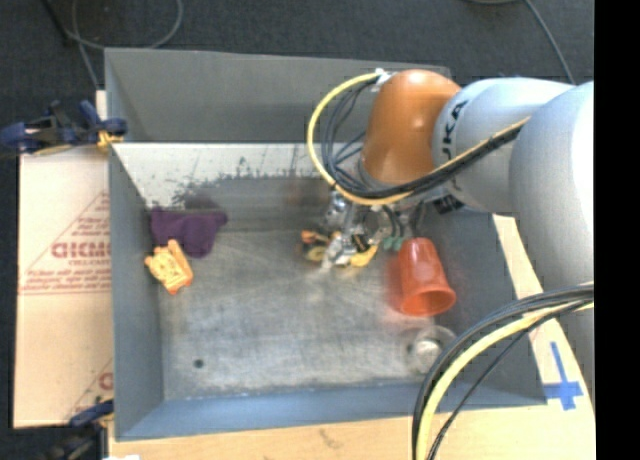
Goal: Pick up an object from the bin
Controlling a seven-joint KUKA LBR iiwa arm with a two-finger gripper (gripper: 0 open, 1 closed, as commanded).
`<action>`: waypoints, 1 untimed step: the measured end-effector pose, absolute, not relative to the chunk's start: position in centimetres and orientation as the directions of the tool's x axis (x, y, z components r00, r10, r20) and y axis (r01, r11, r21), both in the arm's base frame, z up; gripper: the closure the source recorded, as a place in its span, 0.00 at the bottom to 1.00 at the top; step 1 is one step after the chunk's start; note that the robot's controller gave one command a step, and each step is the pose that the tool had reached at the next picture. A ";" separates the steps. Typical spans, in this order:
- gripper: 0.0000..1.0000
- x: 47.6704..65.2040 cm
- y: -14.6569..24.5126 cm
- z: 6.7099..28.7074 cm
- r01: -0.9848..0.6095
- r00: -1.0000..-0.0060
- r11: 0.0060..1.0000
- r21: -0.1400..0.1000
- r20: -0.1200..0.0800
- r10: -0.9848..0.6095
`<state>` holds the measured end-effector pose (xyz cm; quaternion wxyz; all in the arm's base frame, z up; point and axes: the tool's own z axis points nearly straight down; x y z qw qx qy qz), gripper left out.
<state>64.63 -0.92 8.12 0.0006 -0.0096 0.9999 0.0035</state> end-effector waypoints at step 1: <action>1.00 64.8 -1.3 8.1 0.031 -1.000 0.999 0.009 -0.004 0.031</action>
Offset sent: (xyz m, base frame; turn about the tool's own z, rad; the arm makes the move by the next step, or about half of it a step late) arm -0.0007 0.0020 0.1464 0.0556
